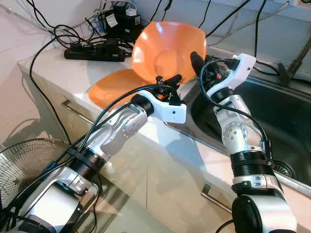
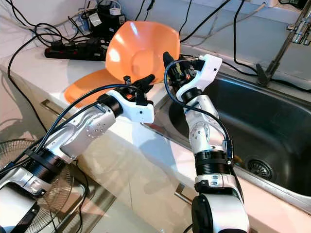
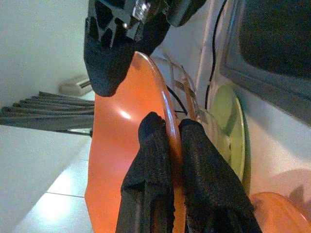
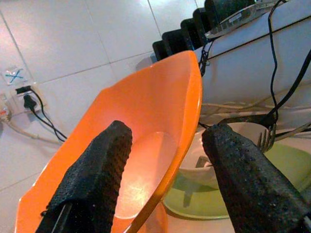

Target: Kitchen organization

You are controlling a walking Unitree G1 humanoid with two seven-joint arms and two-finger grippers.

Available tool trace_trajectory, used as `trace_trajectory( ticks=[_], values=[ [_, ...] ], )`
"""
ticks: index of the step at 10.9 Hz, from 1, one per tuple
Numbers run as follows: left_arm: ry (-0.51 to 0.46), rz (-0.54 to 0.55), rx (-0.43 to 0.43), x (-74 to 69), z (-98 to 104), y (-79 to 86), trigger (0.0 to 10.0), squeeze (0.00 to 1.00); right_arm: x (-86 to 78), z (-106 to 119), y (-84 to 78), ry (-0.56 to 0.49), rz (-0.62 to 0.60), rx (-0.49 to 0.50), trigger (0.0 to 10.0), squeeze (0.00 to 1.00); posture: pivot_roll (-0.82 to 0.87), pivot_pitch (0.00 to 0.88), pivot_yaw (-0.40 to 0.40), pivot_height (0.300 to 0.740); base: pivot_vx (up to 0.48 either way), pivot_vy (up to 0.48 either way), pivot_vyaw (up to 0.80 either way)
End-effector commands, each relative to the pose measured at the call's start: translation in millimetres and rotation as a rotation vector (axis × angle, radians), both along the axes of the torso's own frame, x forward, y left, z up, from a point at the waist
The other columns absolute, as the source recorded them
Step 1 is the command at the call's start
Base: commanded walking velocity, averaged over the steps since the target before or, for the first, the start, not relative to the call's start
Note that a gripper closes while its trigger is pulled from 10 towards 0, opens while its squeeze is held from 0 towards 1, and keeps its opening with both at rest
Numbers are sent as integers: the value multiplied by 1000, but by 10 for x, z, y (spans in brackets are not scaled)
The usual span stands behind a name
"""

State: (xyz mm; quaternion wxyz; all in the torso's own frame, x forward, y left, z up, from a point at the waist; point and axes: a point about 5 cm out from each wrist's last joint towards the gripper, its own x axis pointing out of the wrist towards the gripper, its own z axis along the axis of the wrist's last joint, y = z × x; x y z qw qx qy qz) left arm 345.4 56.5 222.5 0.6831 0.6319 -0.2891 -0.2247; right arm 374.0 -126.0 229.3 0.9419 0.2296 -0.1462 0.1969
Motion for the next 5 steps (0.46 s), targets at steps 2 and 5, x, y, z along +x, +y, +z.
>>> trace_trajectory(
  ticks=[2,5],
  values=[
    [-100,-39,-27,-44,196,-49,10000,0,10,-4,23,5,-4,-3,10000,0,220,0,-21,740,0,0,0],
    [-89,-73,-5,-110,114,-77,10000,0,17,16,50,4,-2,1,10000,0,222,0,-23,740,0,0,0]
  ],
)
